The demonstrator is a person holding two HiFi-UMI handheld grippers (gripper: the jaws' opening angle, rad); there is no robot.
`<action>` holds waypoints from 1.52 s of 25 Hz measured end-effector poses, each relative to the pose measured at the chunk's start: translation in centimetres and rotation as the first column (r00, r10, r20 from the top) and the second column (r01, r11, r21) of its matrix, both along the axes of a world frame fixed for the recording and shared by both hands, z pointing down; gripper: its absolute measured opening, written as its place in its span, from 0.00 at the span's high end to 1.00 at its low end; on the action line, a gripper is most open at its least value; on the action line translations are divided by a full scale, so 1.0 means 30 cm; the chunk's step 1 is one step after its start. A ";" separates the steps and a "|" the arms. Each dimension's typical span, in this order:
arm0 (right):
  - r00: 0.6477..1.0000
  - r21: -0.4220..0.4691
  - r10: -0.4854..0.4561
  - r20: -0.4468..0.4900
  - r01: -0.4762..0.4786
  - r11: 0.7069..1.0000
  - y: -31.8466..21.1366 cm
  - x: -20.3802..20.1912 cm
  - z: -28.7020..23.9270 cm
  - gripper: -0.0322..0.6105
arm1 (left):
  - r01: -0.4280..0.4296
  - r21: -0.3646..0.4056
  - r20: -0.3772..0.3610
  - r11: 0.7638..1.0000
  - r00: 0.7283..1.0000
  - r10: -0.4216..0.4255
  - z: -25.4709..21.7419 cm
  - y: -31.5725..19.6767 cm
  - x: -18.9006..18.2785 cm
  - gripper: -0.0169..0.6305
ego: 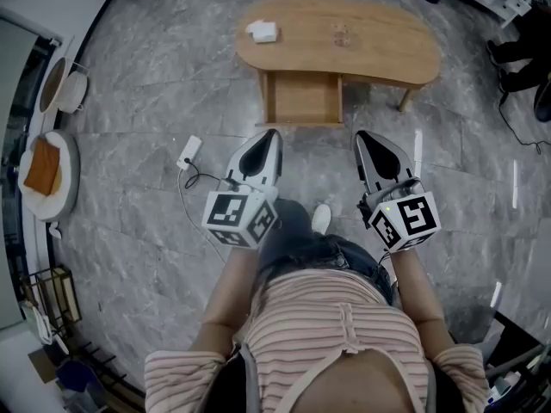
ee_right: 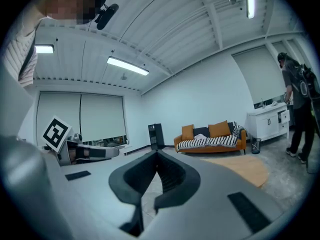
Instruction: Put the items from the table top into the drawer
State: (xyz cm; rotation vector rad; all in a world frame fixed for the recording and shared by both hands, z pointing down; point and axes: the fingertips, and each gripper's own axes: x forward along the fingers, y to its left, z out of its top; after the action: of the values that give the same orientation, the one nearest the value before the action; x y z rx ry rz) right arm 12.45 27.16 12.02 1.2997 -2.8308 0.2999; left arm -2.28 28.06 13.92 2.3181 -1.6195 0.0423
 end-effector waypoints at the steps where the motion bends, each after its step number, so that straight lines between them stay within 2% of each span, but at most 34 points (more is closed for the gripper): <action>1: 1.000 0.000 0.005 -0.003 -0.005 1.000 -0.005 0.008 -0.001 0.94 | 0.010 -0.001 -0.004 1.000 1.000 -0.010 0.000 -0.002 -0.007 0.95; 10: 1.000 0.011 0.020 -0.004 -0.020 1.000 -0.078 0.052 -0.006 0.94 | 0.069 -0.006 -0.012 0.998 0.998 -0.069 -0.013 -0.070 -0.042 0.95; 17: 0.999 -0.003 0.048 -0.004 -0.048 0.999 -0.153 0.071 -0.003 0.94 | 0.079 0.025 -0.019 0.997 0.997 -0.078 -0.047 -0.148 -0.052 0.95; 23: 0.999 -0.013 0.053 -0.010 -0.053 0.999 -0.244 0.072 0.011 0.94 | 0.101 0.016 -0.046 0.995 0.994 -0.100 -0.030 -0.254 -0.073 0.95; 29: 0.998 -0.033 0.056 -0.009 -0.056 0.998 -0.349 0.034 0.022 0.94 | 0.106 -0.010 -0.045 0.994 0.993 -0.106 -0.005 -0.367 -0.123 0.95; 38: 0.999 -0.085 0.046 -0.020 -0.048 0.995 -0.590 -0.098 0.075 0.94 | 0.081 -0.058 -0.053 0.995 0.995 -0.084 0.058 -0.615 -0.216 0.95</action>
State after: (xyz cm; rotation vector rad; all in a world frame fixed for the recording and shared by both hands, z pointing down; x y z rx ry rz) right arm 9.52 9.45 14.26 1.3466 -2.7425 0.4038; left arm -8.78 9.61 15.67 2.1893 -1.6632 0.0044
